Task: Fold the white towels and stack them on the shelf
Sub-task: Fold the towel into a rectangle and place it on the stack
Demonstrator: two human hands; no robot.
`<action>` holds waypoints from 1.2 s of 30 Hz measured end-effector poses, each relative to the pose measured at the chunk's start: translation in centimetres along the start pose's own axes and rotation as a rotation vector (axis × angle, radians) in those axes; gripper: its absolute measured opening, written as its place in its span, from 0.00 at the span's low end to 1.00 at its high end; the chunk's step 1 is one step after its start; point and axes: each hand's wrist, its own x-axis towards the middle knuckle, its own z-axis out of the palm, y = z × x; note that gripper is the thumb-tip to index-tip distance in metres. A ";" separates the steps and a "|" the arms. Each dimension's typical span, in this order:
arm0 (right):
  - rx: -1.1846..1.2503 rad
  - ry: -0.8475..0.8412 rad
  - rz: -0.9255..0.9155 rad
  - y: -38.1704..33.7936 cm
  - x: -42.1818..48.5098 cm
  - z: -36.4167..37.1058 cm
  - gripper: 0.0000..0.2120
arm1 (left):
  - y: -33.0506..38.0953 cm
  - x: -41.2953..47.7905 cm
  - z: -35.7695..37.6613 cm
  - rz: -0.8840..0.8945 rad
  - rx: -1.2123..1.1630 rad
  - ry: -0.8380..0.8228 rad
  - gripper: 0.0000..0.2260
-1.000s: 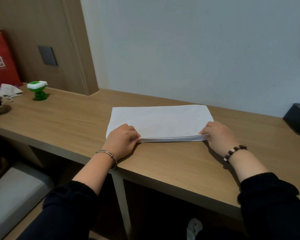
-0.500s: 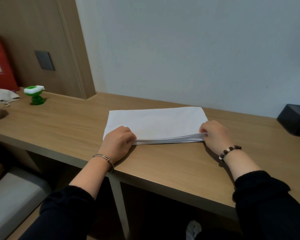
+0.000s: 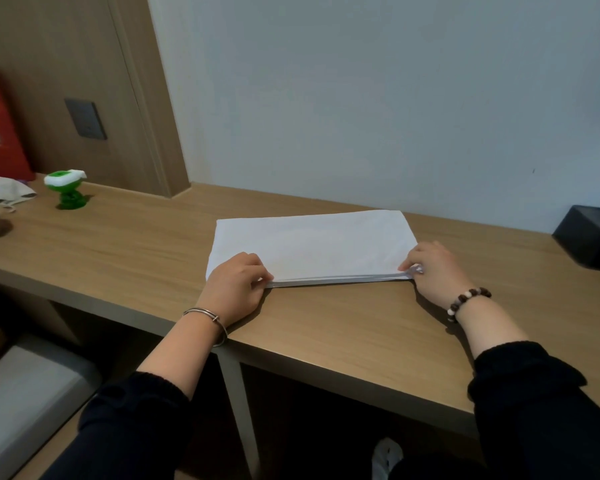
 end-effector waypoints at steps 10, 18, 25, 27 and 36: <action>0.105 0.146 0.324 1.3 0.1 -0.1 0.11 | -0.1 0.0 0.2 -0.029 -0.026 -0.004 0.03; 0.655 0.105 0.620 2.3 1.0 -0.3 0.14 | -0.1 0.1 0.3 -0.028 -0.017 0.006 0.02; 0.479 0.132 0.542 1.8 1.1 0.0 0.20 | -0.2 0.2 0.4 -0.023 -0.012 0.000 0.01; 0.529 0.151 0.542 1.7 1.3 -0.1 0.14 | -0.2 0.1 0.3 -0.022 -0.010 -0.006 0.01; 0.750 0.329 0.504 1.2 1.9 0.0 0.09 | -0.1 0.4 0.3 -0.029 -0.021 -0.036 0.02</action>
